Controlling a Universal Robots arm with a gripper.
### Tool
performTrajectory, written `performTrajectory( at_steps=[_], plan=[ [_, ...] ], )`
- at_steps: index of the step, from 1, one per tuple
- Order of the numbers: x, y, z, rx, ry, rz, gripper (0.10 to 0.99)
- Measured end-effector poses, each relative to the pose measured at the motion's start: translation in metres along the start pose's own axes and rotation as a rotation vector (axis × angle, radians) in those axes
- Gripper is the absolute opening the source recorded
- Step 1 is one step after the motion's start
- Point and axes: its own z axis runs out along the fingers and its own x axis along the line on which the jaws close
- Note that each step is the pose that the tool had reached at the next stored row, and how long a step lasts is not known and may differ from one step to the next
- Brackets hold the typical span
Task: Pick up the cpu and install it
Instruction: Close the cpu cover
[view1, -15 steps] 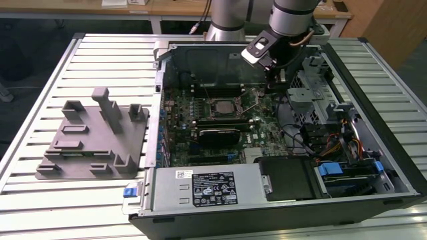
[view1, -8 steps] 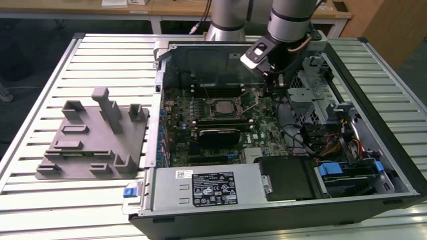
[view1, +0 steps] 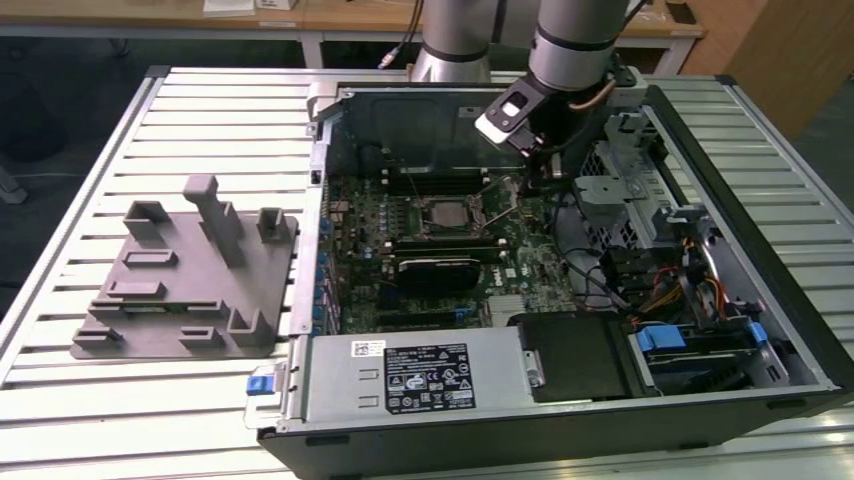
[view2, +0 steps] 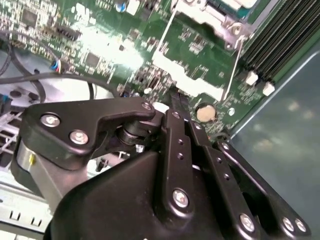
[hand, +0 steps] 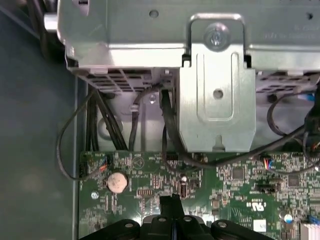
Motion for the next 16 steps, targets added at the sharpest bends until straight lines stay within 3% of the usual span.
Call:
performTrajectory(
  at_steps=[16],
  plan=[
    [-0.0002, -0.038, -0.0008, -0.002, 0.0011, 0.0, 0.106]
  ],
)
